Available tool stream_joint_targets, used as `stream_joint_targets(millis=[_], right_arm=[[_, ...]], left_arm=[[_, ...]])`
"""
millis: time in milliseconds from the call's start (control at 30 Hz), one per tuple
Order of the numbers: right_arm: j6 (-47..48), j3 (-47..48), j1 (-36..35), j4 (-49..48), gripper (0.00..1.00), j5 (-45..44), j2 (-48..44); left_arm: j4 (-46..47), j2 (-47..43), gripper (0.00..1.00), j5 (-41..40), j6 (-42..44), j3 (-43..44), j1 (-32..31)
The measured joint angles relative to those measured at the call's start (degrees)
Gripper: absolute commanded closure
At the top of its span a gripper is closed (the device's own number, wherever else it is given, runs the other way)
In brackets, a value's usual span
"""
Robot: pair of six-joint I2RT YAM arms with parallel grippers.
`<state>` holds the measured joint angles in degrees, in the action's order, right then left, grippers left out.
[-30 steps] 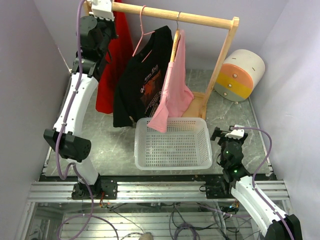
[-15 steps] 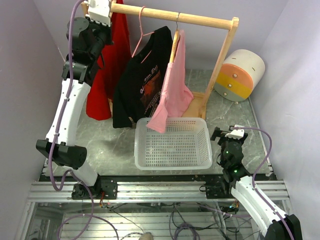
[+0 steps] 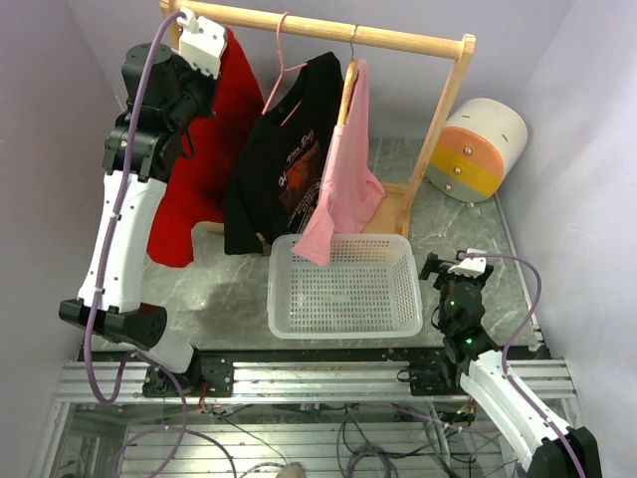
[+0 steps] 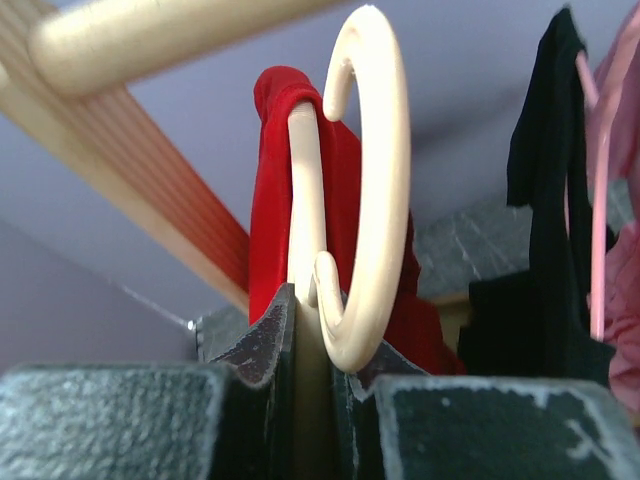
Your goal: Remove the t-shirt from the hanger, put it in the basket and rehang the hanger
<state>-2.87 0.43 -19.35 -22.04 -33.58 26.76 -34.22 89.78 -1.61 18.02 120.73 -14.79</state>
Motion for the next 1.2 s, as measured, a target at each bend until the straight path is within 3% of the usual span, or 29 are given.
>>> stream_joint_targets(millis=[300, 433, 600, 733, 967, 1200], right_arm=[[-1.01, 2.56, 0.00, 5.09, 0.00, -2.73, 3.30], [-4.07, 13.03, -0.02, 11.47, 0.00, -4.79, 10.88], [-15.37, 31.34, -0.15, 22.29, 0.00, -5.99, 16.39], [-21.00, 39.06, -0.22, 27.58, 0.00, -6.49, 18.88], [-20.09, 40.68, -0.11, 32.72, 0.00, -1.68, 19.82], [-17.18, 43.08, -0.11, 31.19, 0.00, 2.38, 24.26]], left_arm=[[-4.26, -7.45, 0.93, -5.75, -2.49, -7.23, -0.48], [-5.92, -9.92, 0.93, -11.06, -4.61, -7.65, -3.34], [-9.46, -11.26, 0.93, -18.47, -5.95, -4.04, -9.16], [-10.62, -12.81, 0.93, -18.75, -6.73, 0.13, -10.78], [-15.58, -15.74, 0.93, -8.59, -7.34, 7.61, -10.84], [-12.74, -19.30, 0.93, 15.89, -9.31, 9.73, -10.93]])
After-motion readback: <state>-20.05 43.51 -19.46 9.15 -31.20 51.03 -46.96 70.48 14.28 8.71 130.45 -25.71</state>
